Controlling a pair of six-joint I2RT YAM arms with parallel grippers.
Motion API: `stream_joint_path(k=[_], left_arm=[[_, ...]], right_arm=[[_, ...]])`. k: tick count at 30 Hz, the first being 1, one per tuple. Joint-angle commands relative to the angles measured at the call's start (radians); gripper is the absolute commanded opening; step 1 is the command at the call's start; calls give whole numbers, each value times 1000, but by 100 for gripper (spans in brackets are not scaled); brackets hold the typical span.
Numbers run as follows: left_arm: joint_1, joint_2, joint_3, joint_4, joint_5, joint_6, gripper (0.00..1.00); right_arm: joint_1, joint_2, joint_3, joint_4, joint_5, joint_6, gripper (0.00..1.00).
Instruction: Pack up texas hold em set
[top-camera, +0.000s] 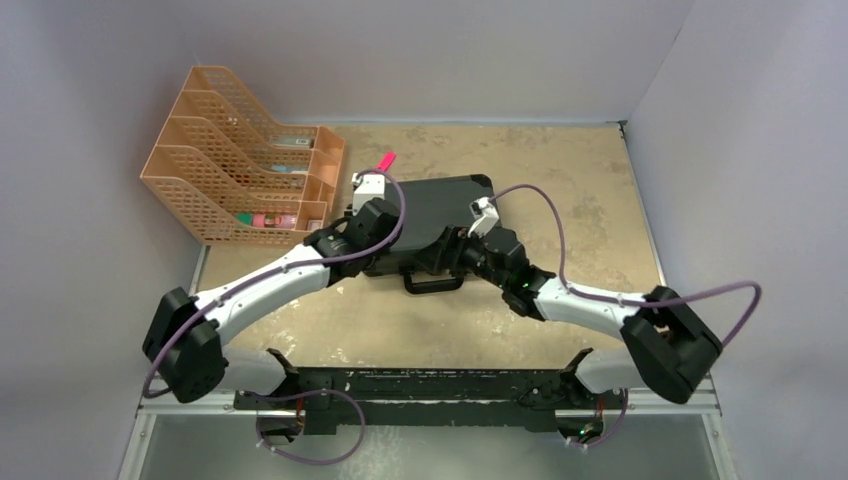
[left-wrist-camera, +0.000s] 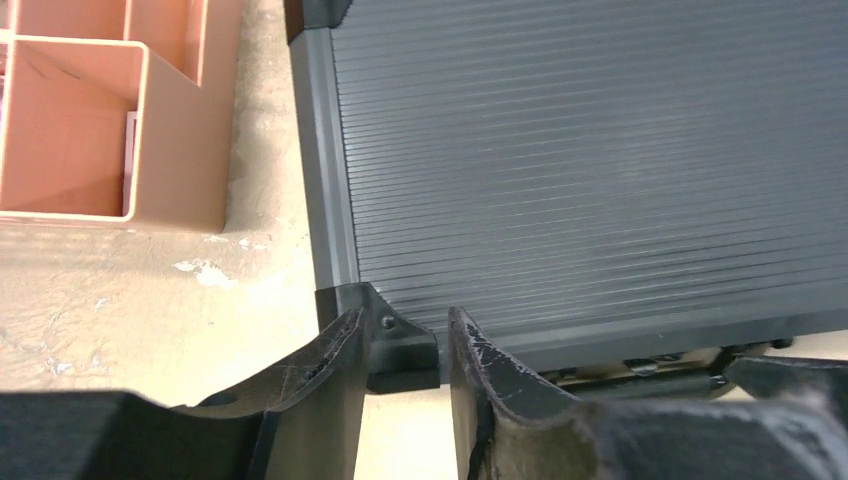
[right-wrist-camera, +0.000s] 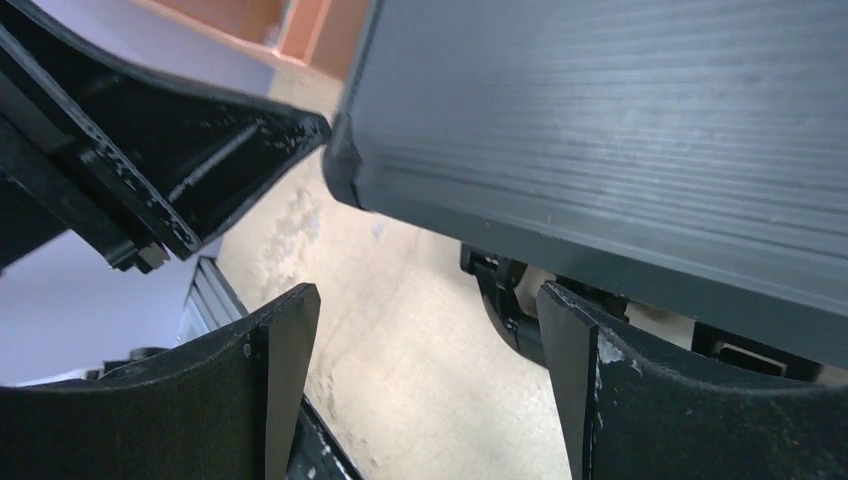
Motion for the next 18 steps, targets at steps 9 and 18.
stream_joint_path(k=[9, 18], left_arm=[[21, -155, -112, 23, -138, -158, 57], [92, -183, -213, 128, -61, -204, 62]], right_arm=[[-8, -165, -100, -131, 84, -23, 78], [-5, -102, -104, -177, 117, -28, 62]])
